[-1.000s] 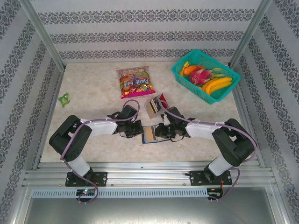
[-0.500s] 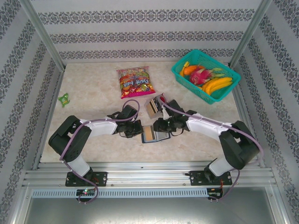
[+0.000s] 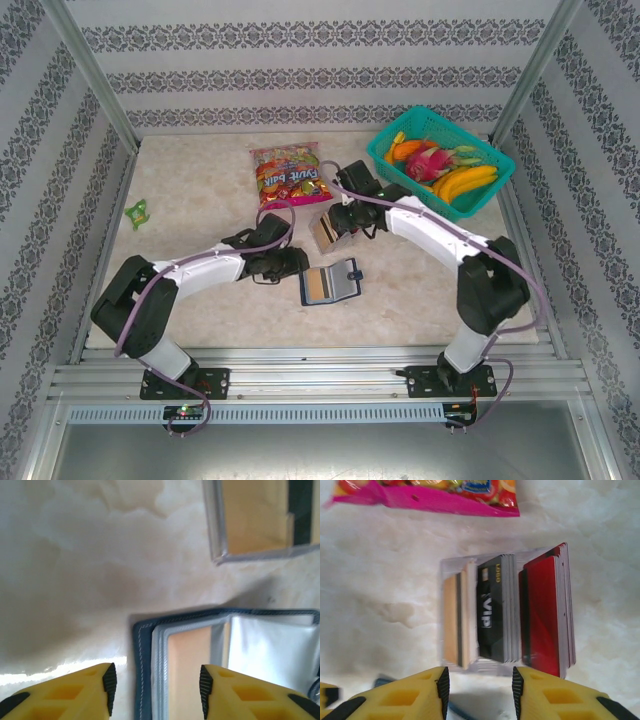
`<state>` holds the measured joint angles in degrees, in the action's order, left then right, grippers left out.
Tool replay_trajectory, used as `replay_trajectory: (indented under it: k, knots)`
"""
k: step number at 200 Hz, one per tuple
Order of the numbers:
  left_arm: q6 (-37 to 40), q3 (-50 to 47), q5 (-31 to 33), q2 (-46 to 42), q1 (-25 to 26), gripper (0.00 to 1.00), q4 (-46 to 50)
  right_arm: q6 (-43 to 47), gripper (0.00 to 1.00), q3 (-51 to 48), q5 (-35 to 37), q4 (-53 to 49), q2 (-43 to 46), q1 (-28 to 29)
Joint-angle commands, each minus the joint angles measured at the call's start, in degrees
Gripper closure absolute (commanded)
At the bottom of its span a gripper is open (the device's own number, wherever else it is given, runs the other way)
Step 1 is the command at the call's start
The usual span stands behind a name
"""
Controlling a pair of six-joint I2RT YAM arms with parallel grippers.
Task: Put the credit cards into the card holder
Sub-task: Pick up the credit card from the storage box.
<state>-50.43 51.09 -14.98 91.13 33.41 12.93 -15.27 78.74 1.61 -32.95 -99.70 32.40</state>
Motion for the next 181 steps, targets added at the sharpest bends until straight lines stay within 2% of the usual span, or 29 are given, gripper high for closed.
replay_trajectory:
  k: [1,33,73,150,181]
  knots:
    - [0.2,4.8,-2.3,2.4,-3.1,0.47,-1.4,5.0,0.60,3.5,6.0,-4.1,-3.4,0.7]
    - [-3.1,12.0,-7.2,10.1,-5.9,0.43,-7.0,6.7,0.61,7.1,7.9,-5.0,-7.8,0.9]
    - [-4.5,19.8,-6.7,17.2,-7.0,0.41,-5.6,7.7,0.62,9.1,7.4,-4.7,-10.9,1.1]
    - [-7.6,23.1,-8.6,24.5,-8.5,0.42,-9.0,9.2,0.62,11.3,9.6,-4.4,-15.4,1.6]
    - [-7.7,23.0,-8.7,25.5,-8.6,0.45,-8.9,10.3,0.63,11.9,14.6,-4.6,-17.3,2.6]
